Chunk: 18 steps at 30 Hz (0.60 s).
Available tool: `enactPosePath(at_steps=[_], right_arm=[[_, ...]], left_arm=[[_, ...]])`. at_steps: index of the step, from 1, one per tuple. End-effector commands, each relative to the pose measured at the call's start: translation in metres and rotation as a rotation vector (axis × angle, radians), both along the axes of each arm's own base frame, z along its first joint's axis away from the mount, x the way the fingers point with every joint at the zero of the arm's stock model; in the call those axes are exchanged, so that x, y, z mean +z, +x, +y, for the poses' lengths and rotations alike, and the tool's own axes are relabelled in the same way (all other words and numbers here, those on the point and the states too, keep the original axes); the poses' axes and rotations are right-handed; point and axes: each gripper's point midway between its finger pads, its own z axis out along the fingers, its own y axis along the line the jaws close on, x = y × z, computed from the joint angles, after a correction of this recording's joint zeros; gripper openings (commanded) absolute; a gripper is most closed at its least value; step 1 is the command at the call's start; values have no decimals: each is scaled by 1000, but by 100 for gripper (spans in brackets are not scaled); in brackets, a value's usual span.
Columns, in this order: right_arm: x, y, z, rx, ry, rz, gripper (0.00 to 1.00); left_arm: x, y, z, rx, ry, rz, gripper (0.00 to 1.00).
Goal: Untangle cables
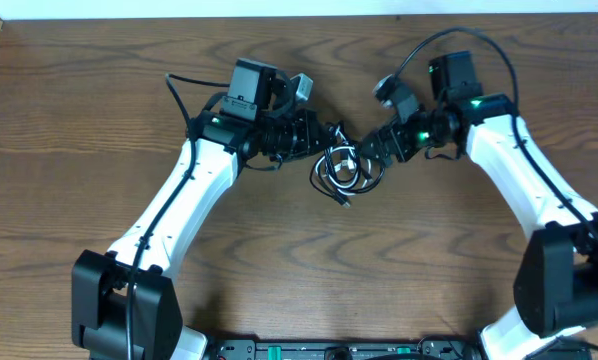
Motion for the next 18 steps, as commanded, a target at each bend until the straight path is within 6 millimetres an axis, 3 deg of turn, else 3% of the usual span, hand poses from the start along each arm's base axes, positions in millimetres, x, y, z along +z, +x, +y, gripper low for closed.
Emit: enactPosePath(at_steps=[1,5,11,18], right_arm=[[-11,-3,8,114,-33,-46,84],[-23,-4,12,126,-26,-16,78],[-15,-3,22,148,48,-29,57],[-10,-11,29,170,103,1,19]], left_arm=[[4,0,0,-23,-17,-16,7],[4,0,0,-23,-17,-16,8],[4,0,0,-23,-17,-17,7],[4,0,0,-23,-17,-16,7]])
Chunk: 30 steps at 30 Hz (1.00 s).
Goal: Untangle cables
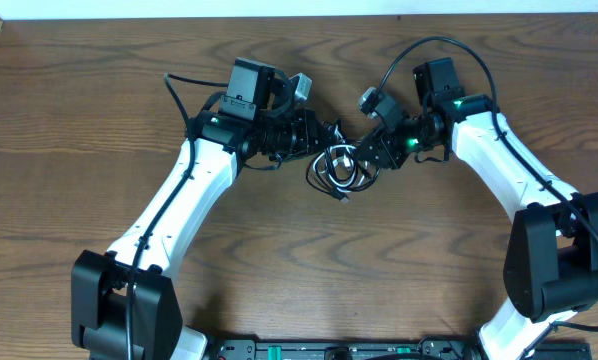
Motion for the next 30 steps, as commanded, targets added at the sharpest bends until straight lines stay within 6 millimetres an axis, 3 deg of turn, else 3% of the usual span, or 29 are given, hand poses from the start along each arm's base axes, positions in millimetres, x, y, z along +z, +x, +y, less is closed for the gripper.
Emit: enactPosePath(at_steps=[1,7,10,18,24,28,30], right_arm=[[10,-5,9,33,62,13,15],[10,-12,11,41,78,49,22],[3,-15,9,54,72,42,27],[-20,-22,8,49,73,45,27],[-26,-25,7,47,74,48,18],[-21,-12,7,-36,104,74,3],[-17,-6,8,-70,127,82,3]], left_arm=[[4,0,-1,-23,-14,-17,8],[4,0,-1,-23,-15,-17,8],[4,0,-1,-23,-15,-17,7],[5,-1,-2,-27,-21,-15,8],[5,-1,-2,-29,-24,-15,7],[5,0,-2,-29,-25,-18,8],[6,0,-2,-29,-26,-20,7]])
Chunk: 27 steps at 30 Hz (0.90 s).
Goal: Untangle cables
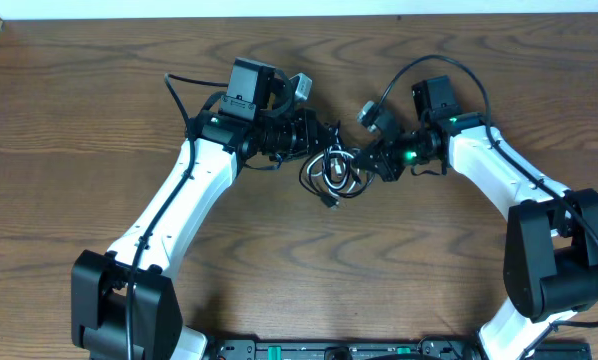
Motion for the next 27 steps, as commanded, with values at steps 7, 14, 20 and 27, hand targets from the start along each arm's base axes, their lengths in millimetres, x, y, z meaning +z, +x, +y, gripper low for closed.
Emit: enactPosePath(at_steps=[7,14,20,27], right_arm=[[6,7,20,-74,46,54,20],[-30,43,-23,-615,-246,158,22],[-35,53,-47,-821,-272,214,22],[-47,54,-118,-1058,-342,321,22]], left_arm=[[8,1,-3,-15,-37,-10,8],[41,6,-18,-87,-162,-127,7],[79,5,-17,-79,-207,-234,7],[118,11,21,7,-220,-341,8]])
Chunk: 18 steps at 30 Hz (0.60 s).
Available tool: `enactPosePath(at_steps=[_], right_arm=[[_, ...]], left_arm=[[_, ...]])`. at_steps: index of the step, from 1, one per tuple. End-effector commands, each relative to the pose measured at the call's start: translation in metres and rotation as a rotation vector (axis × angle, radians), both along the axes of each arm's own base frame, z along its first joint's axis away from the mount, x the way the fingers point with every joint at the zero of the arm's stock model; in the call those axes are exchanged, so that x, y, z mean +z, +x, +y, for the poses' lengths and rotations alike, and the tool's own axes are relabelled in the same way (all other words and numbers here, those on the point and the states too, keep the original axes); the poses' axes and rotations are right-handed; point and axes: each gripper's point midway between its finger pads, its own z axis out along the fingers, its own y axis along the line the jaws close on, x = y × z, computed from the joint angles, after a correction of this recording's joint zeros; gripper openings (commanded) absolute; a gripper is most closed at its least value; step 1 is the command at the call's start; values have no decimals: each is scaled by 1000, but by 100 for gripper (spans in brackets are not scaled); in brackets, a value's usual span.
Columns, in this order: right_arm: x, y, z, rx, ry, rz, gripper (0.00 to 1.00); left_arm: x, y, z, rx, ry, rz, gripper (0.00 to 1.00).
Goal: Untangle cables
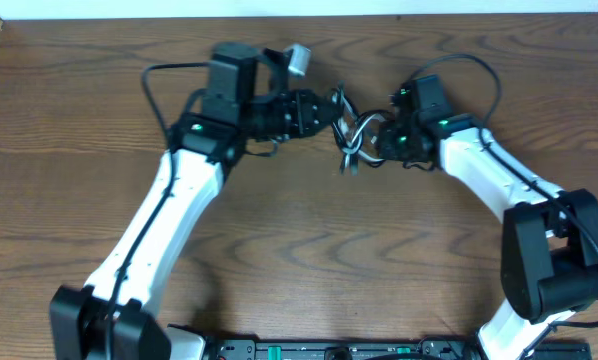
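A tangled bundle of black and white cables [353,135] hangs between my two grippers at the back middle of the table; it looks lifted off the wood. My left gripper [336,108] comes in from the left and is shut on the bundle's upper left loops. From the right, my right gripper [376,142] meets the bundle's right side. Its fingers are mostly hidden under its wrist and appear shut on a strand. A short cable end [345,165] dangles below the bundle.
The brown wooden table [299,260] stretches out in front of both arms. Each arm's own black supply cable arches over its wrist, on the left [164,75] and on the right [479,70]. The table's back edge [299,17] lies close behind the grippers.
The left arm has swung up and back, and its gripper now sits higher and further right. The bundle has moved with it, from the table to between both grippers. The right wrist has tipped toward it.
The bundle first lay on the table with both grippers at its upper corners. The right gripper then stood closer in, and the bundle sat slightly further left. Now both grippers hold the bundle further back and raised off the wood.
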Motion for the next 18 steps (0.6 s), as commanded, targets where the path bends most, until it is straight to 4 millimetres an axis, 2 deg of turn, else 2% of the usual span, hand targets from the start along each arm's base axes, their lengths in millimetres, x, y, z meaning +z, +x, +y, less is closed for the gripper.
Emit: enactPosePath(at_steps=[1,6,9,13,18], right_arm=[[-10,5,-62,-211,-66,59,21],[-17,-8,-117,-296,-93,141,21],[-18,-15,-132,-279,-65,168,20],[-8,-13,-118,-109,92,122,22],[37,-7,-76,192,341,-48,32]], left_arm=[[41,2,31,55,-46,-96,7],[49,10,60,131,-45,-108,8],[47,12,67,149,-42,-96,7],[46,12,67,142,-34,-109,7],[47,12,67,142,-34,-110,8]])
